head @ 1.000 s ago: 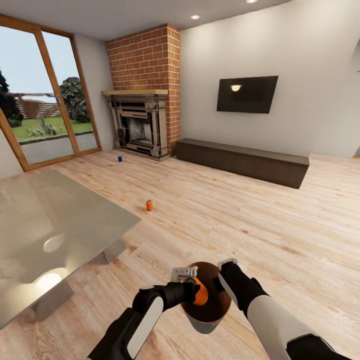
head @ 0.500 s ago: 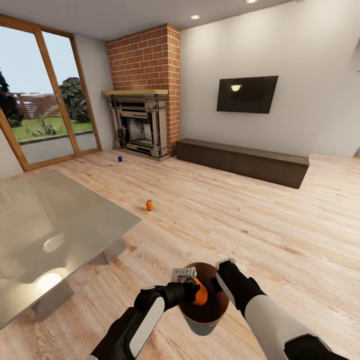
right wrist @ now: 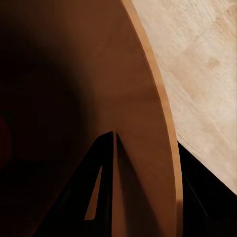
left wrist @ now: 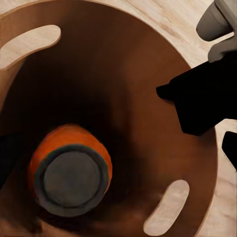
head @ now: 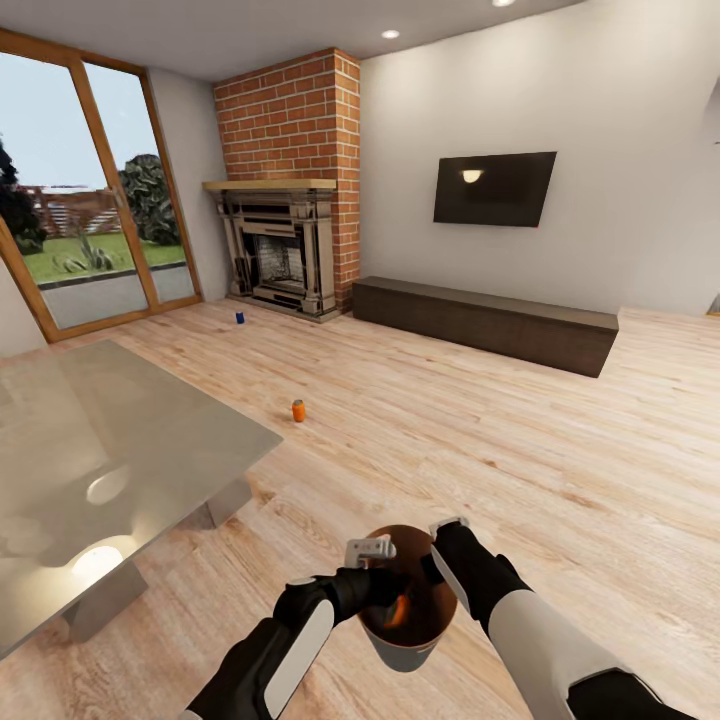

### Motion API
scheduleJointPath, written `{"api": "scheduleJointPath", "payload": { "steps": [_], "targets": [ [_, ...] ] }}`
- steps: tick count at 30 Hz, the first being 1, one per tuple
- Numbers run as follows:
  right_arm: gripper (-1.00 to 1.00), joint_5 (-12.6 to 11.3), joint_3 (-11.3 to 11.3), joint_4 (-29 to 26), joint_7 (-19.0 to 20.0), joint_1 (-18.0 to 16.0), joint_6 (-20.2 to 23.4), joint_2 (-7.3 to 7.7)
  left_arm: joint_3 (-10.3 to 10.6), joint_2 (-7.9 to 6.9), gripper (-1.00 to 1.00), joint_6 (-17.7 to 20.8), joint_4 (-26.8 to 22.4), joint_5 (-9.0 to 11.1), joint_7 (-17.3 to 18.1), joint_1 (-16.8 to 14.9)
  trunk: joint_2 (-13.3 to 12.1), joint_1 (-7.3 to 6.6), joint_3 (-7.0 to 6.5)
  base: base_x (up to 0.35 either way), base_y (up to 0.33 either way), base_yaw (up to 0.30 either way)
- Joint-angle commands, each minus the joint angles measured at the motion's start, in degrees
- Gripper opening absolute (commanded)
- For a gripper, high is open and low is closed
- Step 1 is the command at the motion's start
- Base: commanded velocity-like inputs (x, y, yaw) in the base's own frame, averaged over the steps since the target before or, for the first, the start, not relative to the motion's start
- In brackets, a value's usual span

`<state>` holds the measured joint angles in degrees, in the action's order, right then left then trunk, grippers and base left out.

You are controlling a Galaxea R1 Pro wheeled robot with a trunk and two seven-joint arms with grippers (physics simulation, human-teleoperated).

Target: Put the three can of soda from the living room inside the tash can in the kitchen.

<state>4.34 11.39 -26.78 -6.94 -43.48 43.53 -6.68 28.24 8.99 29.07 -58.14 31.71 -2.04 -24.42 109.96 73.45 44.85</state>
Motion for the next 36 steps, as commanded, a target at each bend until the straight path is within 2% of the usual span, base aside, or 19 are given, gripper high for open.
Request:
{"api": "scheduleJointPath", "payload": {
  "steps": [1, 15, 16, 23, 31, 36],
  "targets": [
    [-1.0, -0.3, -0.1, 0.0, 0.3, 0.0, 0.0, 0.04, 0.1, -0.01, 1.0, -0.1, 0.0, 0.0, 0.0, 0.0, 0.0, 0.0, -0.01, 0.0, 0.0, 0.0],
    [-1.0, -0.2, -0.7, 0.0, 1.2, -0.1, 0.7, 0.94, 0.2, -0.15, 1.0, -0.4, -0.6, 0.1, 0.0, 0.0, 0.0, 0.0, -0.01, 0.0, 0.0, 0.0],
    [-1.0, -0.2, -0.8, 0.0, 2.4, -0.2, 0.8, 2.08, 0.2, -0.22, 1.0, -0.3, -0.7, 0.1, 0.2, 0.0, 0.0, 0.0, -0.01, 0.0, 0.0, 0.0],
    [-1.0, -0.1, -0.8, 0.0, 7.7, -0.7, 1.0, 7.09, 0.2, -0.51, 1.0, -0.2, -2.3, 0.2, 0.6, 0.0, 0.0, 0.0, -0.01, 0.0, 0.0, 0.0],
    [-1.0, 0.0, -0.8, 0.1, 8.8, -0.8, 1.0, 9.74, 0.3, -0.83, 1.0, 0.6, -5.6, 0.2, 0.6, 0.1, 0.0, 0.0, -0.01, 0.0, 0.0, 0.0],
    [-1.0, -0.1, -0.9, 0.0, 8.9, -0.9, 0.9, 11.99, 0.1, -0.89, 1.0, 0.8, -7.8, 0.5, 0.6, 0.2, 0.0, 0.0, -0.01, 0.0, 0.0, 0.0]
  ]
}}
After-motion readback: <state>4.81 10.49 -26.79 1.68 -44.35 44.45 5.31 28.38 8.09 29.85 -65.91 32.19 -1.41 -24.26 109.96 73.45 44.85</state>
